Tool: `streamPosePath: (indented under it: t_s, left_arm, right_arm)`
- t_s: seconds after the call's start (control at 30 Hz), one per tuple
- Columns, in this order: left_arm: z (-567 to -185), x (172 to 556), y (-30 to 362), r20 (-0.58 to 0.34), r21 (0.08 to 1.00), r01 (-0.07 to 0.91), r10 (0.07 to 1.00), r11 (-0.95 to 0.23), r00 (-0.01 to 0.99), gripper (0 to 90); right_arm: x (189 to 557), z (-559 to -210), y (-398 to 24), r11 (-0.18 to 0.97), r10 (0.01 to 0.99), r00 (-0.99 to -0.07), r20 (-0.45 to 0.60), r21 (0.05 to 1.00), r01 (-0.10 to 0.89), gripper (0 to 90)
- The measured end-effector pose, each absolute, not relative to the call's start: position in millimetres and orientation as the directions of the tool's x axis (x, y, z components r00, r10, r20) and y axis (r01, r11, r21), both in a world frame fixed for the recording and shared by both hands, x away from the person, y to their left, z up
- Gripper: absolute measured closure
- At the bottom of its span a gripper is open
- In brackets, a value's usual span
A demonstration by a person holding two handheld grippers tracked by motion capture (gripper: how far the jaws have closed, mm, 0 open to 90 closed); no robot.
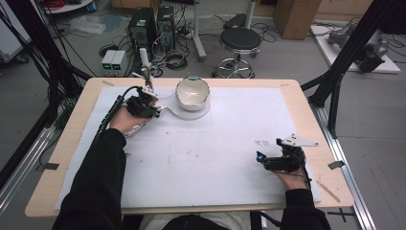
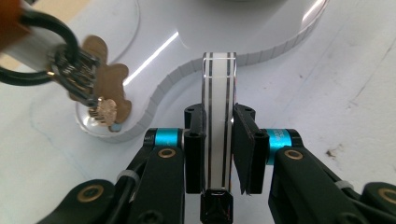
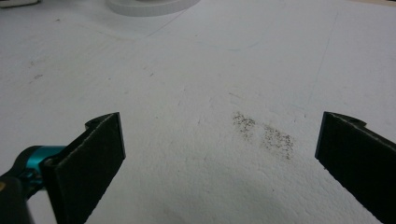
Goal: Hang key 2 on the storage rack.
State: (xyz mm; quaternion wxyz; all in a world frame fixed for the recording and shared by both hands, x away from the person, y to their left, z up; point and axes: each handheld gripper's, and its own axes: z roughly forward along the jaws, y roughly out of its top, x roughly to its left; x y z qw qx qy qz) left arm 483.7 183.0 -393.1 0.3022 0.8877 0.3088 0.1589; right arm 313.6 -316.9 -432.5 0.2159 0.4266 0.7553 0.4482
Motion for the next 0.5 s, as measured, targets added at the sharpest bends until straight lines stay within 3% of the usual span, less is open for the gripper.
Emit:
streamPosePath:
  t_s: [0.5]
  left_arm:
    - [-350.1,458.7,201.1,0.085,0.721,0.393,0.636,-0.570,0.767,75.0]
  right_arm:
    - [314.1,-431.8,-314.5,0.235,0.833,-0.550,0.058,0.863,0.447,0.4]
